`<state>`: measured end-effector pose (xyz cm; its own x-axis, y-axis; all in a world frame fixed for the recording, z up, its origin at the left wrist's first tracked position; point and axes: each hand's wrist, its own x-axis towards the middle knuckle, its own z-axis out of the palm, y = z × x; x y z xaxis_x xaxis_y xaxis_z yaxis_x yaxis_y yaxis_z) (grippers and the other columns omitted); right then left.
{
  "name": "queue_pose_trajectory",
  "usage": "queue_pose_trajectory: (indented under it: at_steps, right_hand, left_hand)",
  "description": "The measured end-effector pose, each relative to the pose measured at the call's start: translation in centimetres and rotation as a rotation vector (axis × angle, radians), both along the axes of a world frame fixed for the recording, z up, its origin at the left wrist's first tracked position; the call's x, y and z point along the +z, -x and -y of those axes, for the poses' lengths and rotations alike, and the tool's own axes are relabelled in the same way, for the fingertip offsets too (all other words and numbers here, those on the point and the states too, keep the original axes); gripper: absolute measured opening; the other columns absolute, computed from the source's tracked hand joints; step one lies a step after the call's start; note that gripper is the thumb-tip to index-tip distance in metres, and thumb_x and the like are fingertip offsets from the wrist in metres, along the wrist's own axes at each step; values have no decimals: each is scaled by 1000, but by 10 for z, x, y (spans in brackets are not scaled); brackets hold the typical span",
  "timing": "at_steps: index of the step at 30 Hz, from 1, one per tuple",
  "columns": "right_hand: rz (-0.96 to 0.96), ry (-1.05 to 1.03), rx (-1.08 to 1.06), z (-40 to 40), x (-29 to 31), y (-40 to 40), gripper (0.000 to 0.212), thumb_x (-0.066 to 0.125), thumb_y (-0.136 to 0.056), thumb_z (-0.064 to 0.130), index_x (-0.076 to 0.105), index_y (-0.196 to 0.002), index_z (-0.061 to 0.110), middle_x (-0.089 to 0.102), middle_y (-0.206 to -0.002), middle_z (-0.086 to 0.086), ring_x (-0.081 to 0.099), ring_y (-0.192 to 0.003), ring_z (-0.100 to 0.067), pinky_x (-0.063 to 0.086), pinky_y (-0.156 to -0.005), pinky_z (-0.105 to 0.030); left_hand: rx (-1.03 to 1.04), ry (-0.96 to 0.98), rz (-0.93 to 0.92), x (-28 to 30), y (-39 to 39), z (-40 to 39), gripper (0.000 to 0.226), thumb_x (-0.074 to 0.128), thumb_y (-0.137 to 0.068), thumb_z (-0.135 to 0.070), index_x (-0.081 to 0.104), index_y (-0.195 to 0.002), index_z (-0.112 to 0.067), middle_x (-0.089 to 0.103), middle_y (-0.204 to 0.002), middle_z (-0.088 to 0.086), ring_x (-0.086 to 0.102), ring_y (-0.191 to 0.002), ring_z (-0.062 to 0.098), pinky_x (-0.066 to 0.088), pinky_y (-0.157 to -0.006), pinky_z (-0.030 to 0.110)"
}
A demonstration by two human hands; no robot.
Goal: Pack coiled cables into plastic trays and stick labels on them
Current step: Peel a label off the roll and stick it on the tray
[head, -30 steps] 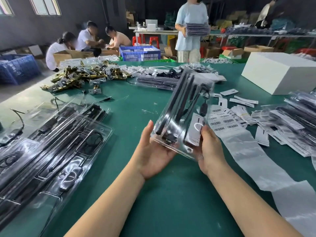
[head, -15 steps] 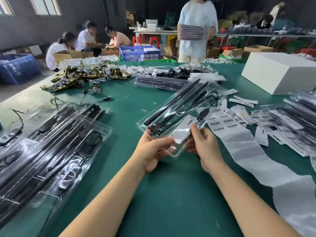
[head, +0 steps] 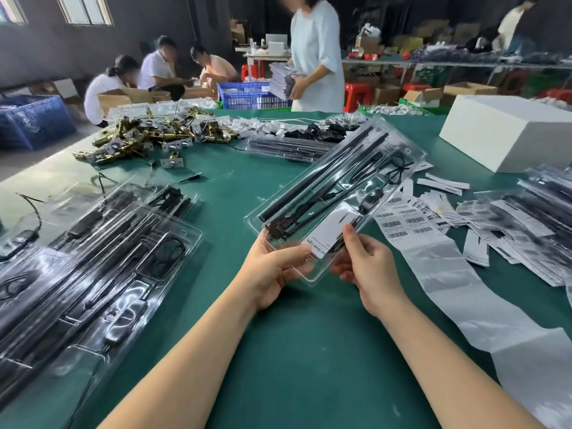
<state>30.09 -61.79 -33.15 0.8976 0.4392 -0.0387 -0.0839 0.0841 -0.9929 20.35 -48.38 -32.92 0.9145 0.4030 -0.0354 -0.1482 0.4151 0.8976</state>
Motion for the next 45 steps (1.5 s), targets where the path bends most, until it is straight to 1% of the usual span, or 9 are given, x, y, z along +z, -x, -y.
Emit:
queue_pose_trajectory:
  at_steps: [11, 15, 18, 25, 29, 33, 37, 42, 45]
  right_hand:
    - [14, -141, -61, -1, -3, -2, 34, 59, -95, 33, 57, -69, 12, 61, -49, -3, 55, -42, -13, 42, -42, -20]
    - [27, -203, -150, -3, -5, -3, 38, 59, -95, 32, 52, -62, 15, 58, -47, -1, 53, -39, -12, 40, -41, -19]
    - [-27, -219, -179, 1, -6, -7, 44, 61, -95, 33, 55, -53, 20, 58, -47, -1, 53, -39, -12, 39, -41, -19]
    - [91, -146, -181, 5, -11, -11, 44, 58, -96, 35, 55, -54, 21, 58, -49, -2, 55, -44, -14, 43, -43, -21]
    - [223, -68, -176, 6, -11, -10, 42, 57, -95, 40, 54, -56, 23, 59, -49, 2, 58, -46, -12, 46, -45, -20]
    - [263, -41, -175, 6, -13, -11, 41, 57, -95, 41, 56, -57, 26, 60, -50, 2, 59, -47, -10, 47, -46, -19]
    - [281, -38, -167, 4, -15, -11, 37, 57, -93, 44, 59, -58, 31, 61, -50, 2, 59, -46, -9, 46, -46, -19]
    - [278, -26, -160, 4, -18, -13, 39, 56, -95, 40, 56, -59, 24, 62, -51, -1, 60, -47, -13, 45, -46, -20]
    - [296, -24, -146, 3, -18, -13, 39, 56, -96, 38, 54, -61, 22, 63, -52, -2, 61, -47, -14, 46, -46, -20]
  left_hand:
    - [-26, 65, -30, 0, -3, 4, 26, 80, -68, -11, 72, -91, -21, 74, -96, 10, 71, -74, 18, 56, -56, 25]
    - [24, 219, -59, 1, -7, 7, 31, 73, -72, -18, 58, -97, -9, 71, -79, 5, 69, -67, 16, 56, -55, 23]
    - [-28, 226, -188, 6, -7, 6, 26, 62, -89, -17, 57, -110, -2, 72, -88, 14, 70, -66, 19, 55, -51, 22]
    - [-125, 197, -412, 15, -6, 4, 6, 62, -87, -3, 62, -91, 0, 73, -78, 13, 67, -56, 15, 57, -50, 23]
    - [-75, 166, -436, 17, -7, 7, 9, 61, -85, 4, 62, -93, -2, 69, -74, 14, 62, -47, 14, 56, -47, 24]
    - [-11, 133, -387, 13, -8, 11, 23, 58, -86, 9, 59, -106, -2, 73, -77, 11, 70, -60, 16, 58, -55, 27]
    - [45, 92, -334, 12, -7, 15, 19, 51, -87, 11, 62, -92, -3, 72, -71, 7, 69, -60, 14, 58, -51, 27]
    - [97, 32, -331, 13, -8, 19, 39, 49, -84, 13, 74, -63, -10, 71, -66, 6, 65, -53, 12, 53, -48, 22]
    - [154, 21, -336, 14, -7, 18, 29, 51, -83, 13, 68, -76, -10, 72, -69, 6, 67, -55, 13, 51, -46, 21]
